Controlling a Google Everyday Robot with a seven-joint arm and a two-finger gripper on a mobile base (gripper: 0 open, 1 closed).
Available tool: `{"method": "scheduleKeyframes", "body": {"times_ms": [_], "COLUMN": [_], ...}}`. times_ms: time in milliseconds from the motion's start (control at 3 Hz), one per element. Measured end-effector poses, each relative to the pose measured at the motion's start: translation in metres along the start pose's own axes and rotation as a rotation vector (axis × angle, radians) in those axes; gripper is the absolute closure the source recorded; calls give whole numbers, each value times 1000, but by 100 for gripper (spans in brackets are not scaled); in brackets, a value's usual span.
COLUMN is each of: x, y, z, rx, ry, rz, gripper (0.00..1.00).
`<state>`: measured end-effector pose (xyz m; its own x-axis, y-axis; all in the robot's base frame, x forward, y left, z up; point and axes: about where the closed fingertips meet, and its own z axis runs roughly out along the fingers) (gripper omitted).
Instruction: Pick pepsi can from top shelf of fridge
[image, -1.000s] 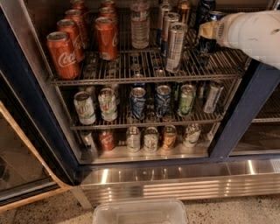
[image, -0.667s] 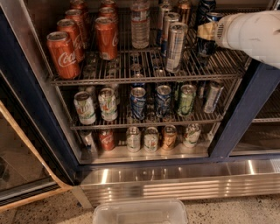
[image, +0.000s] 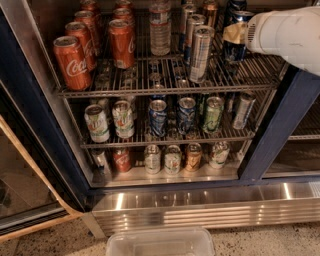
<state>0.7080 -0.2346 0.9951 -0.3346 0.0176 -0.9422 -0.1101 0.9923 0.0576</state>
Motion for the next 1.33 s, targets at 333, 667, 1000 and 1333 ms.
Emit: {"method": "scheduleKeyframes", "body": {"times_ms": [333, 667, 1000, 1333], "x": [-9, -9, -3, 3], "y": [10, 10, 13, 23], "z": [-32, -32, -39, -55], "rx": [-2, -2, -6, -27], "ry": [4, 4, 31, 71], "rz": [-20, -20, -19, -23], "gripper": [100, 100, 100, 100]}}
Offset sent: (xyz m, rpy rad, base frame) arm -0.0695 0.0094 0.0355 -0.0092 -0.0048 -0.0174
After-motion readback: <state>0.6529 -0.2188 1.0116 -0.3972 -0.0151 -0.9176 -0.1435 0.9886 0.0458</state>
